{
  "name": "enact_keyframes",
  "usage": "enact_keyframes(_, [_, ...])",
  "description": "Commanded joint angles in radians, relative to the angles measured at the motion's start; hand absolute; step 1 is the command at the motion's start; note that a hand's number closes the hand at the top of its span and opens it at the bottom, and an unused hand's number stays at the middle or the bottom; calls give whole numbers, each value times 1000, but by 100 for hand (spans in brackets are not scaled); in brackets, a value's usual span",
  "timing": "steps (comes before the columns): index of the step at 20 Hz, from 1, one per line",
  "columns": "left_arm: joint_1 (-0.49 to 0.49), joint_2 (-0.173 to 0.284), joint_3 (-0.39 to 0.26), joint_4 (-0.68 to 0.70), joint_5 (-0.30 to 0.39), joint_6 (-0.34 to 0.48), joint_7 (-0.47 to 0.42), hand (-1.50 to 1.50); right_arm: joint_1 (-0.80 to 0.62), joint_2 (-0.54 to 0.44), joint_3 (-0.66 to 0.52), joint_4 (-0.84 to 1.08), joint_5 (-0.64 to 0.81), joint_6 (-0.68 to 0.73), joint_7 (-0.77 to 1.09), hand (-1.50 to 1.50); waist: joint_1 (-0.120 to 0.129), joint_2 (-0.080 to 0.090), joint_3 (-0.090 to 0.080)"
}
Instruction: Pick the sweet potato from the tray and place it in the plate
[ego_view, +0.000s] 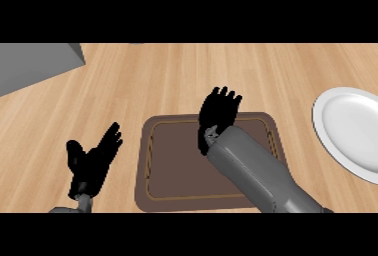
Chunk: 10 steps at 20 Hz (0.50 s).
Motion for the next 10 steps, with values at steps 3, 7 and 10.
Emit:
enact_keyframes(3, [-7, -45, -29, 21, -53, 46, -5, 0, 21, 16, 42, 80, -32, -34, 146, -150, 6, 6, -1])
enact_keyframes(7, [-16, -8, 14, 36, -5, -18, 1, 0, 14, 16, 39, 139, -66, 39, 111, 150, 11, 7, -2])
enact_keyframes(10, [17, -18, 12, 50, -13, -28, -42, 0, 17, 16, 46, 120, -38, 62, 72, 150, -2, 4, -2])
